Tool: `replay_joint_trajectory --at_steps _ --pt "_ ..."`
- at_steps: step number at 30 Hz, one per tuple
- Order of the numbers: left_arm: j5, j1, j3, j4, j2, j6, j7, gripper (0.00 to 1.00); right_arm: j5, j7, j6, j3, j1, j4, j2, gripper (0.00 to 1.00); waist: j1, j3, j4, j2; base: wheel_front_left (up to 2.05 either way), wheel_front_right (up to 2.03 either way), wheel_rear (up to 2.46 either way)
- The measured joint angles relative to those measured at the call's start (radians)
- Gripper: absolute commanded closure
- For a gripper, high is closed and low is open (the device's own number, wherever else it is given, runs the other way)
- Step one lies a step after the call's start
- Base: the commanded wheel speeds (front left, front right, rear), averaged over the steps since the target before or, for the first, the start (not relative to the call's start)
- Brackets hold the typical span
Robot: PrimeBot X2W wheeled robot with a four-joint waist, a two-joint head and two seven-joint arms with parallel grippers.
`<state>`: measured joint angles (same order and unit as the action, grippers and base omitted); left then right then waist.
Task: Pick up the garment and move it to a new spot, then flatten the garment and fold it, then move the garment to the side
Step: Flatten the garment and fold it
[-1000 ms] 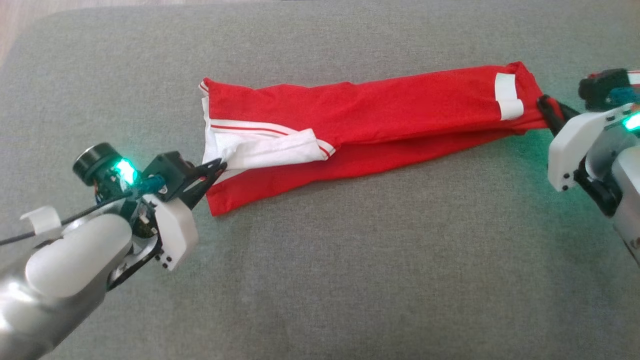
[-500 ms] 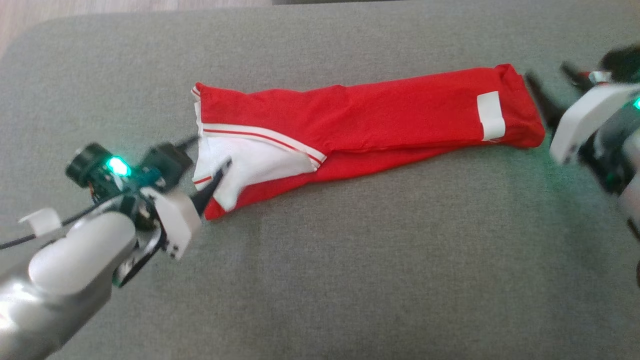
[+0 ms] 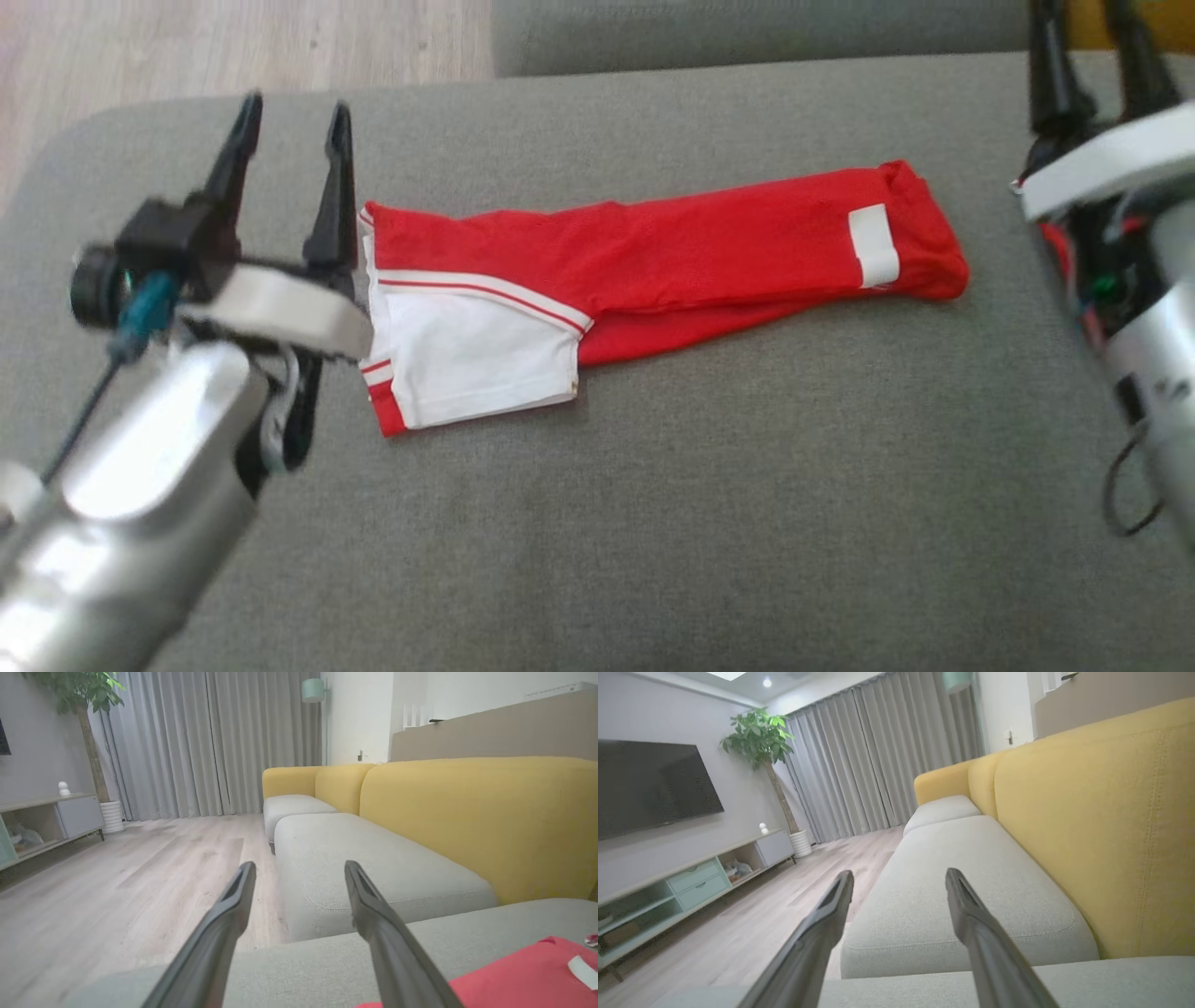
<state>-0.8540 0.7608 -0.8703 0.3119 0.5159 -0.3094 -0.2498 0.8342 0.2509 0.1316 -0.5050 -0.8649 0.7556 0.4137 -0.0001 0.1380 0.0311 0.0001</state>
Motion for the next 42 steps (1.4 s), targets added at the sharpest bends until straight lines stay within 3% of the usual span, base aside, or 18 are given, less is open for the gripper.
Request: replay_joint_trajectory --at_steps 3,8,12,17,23,28,42 --pt "0.044 -0.097 0.092 -0.044 -0.034 -0.009 -0.002 0.00 -0.115 0.000 0.000 0.152 0.108 -0.087 -0.067 0.00 0.0000 -0.019 -0.008 0.0000 0.00 0.00 0.00" --pt "0.139 -0.297 0.241 -0.096 -0.141 0.007 -0.003 0.00 -0.327 0.000 0.000 0.413 0.364 -0.247 -0.224 0.00 0.0000 -0.047 -0.014 0.0000 0.00 0.00 0.00" --pt "0.230 -0.459 0.326 -0.101 -0.219 0.047 -0.003 0.00 -0.448 0.000 0.000 0.511 0.569 -0.329 -0.337 0.00 -0.0001 -0.059 -0.009 0.0000 0.00 0.00 0.00" --pt "0.312 -0.578 0.421 -0.080 -0.308 0.124 -0.003 0.00 -0.515 0.000 0.000 0.535 0.693 -0.374 -0.356 0.00 0.0000 -0.052 0.000 0.0000 0.00 0.00 0.00" --pt "0.400 -0.579 0.522 -0.071 -0.355 0.198 -0.003 0.00 -0.542 0.000 0.000 0.535 0.679 -0.379 -0.362 0.00 0.0000 -0.016 0.014 0.0000 0.00 0.00 0.00" --pt "0.465 -0.527 0.564 -0.056 -0.391 0.259 -0.003 0.00 -0.621 -0.060 0.000 0.617 0.516 -0.292 -0.362 0.00 0.0003 0.052 0.030 0.0000 0.00 0.00 0.00" --pt "0.549 -0.456 0.584 -0.040 -0.447 0.337 -0.003 0.00 -0.805 -0.172 0.000 0.864 0.241 0.100 -0.360 0.00 0.0003 0.176 0.110 0.0000 0.00 0.00 0.00"
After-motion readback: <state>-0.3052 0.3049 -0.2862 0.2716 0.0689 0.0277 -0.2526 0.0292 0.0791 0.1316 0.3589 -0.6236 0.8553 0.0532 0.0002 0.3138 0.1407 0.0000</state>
